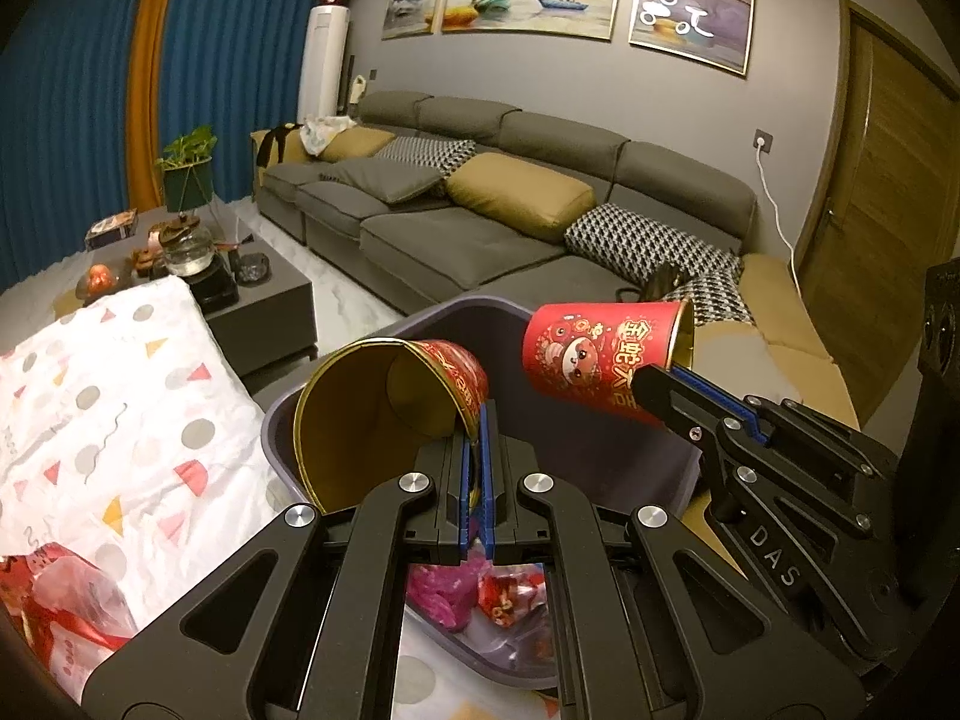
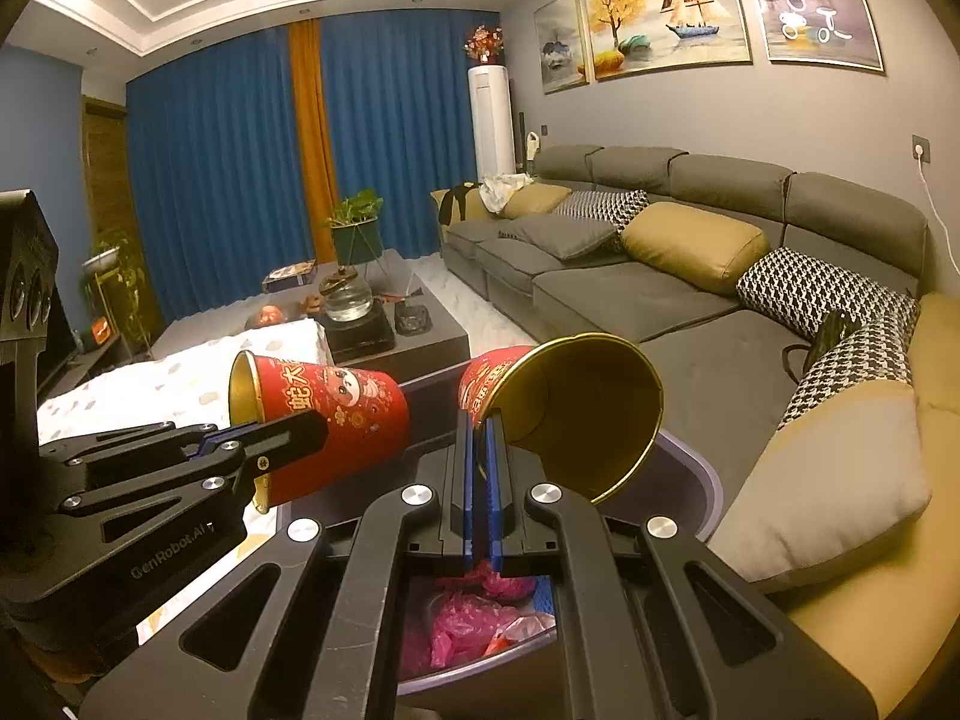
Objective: Collect trash
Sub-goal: 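Open both tools to drop the red cups into the bin, then move both open tools back over the trash on the bed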
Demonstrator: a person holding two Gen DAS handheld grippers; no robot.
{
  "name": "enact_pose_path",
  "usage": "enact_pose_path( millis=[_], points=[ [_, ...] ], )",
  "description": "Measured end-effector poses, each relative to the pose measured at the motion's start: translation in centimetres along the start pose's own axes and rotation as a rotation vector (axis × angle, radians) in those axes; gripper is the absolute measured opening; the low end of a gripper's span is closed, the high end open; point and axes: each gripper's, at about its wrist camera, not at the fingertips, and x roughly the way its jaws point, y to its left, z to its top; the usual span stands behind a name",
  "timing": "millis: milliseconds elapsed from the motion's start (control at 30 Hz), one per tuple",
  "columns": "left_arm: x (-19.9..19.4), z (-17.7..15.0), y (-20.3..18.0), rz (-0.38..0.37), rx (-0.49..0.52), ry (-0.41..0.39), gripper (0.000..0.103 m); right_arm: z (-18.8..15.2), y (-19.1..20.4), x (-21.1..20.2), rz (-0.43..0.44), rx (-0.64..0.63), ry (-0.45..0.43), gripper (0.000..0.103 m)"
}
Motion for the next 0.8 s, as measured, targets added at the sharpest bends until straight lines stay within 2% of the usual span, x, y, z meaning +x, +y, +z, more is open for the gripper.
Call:
enact_pose_path(
  millis=[167, 233, 333, 367, 467, 533, 567, 633, 667, 733, 800],
  points=[
    [0.3, -0.3, 0.1, -0.006, 0.002, 0.013, 0.003, 0.1, -0.2, 0.1, 0.003, 0.01, 0.011, 0.005],
    [0.3, -0.4, 0.2, -0.008, -0.002, 0.017, 0.007, 0.1, -0.3, 0.2, 0.003, 0.017, 0.013, 0.006],
    [0.0, -0.6, 0.7, 0.003, -0.018, 0.013, 0.033, 0.2, -0.6, 0.1, 0.003, 0.024, 0.014, 0.007],
    [-0.1, -0.6, 0.9, 0.012, -0.028, 0.007, 0.048, 0.2, -0.7, 0.1, 0.002, 0.027, 0.013, 0.007],
    [-0.7, -0.7, 1.8, 0.026, -0.054, -0.006, 0.06, 0.2, -0.9, -0.1, -0.002, 0.037, 0.01, 0.007],
    [-1.6, -0.9, 2.5, 0.05, -0.074, -0.025, 0.072, 0.3, -1.0, -0.5, -0.006, 0.043, 0.0, 0.007],
    [-2.0, -1.0, 2.7, 0.057, -0.082, -0.036, 0.077, 0.3, -1.0, -0.8, -0.009, 0.045, -0.004, 0.011],
    [-3.0, -1.3, 3.2, 0.072, -0.098, -0.051, 0.082, 0.3, -1.2, -1.5, -0.011, 0.052, -0.018, 0.031],
    [-3.8, -1.6, 3.6, 0.094, -0.103, -0.064, 0.085, 0.2, -1.2, -1.9, -0.014, 0.056, -0.03, 0.048],
    [-5.0, -2.1, 4.1, 0.133, -0.104, -0.083, 0.089, 0.0, -1.1, -3.1, -0.021, 0.055, -0.062, 0.053],
    [-6.6, -2.9, 4.7, 0.188, -0.108, -0.101, 0.091, -0.4, -0.9, -4.1, -0.028, 0.051, -0.081, 0.066]
  ],
)
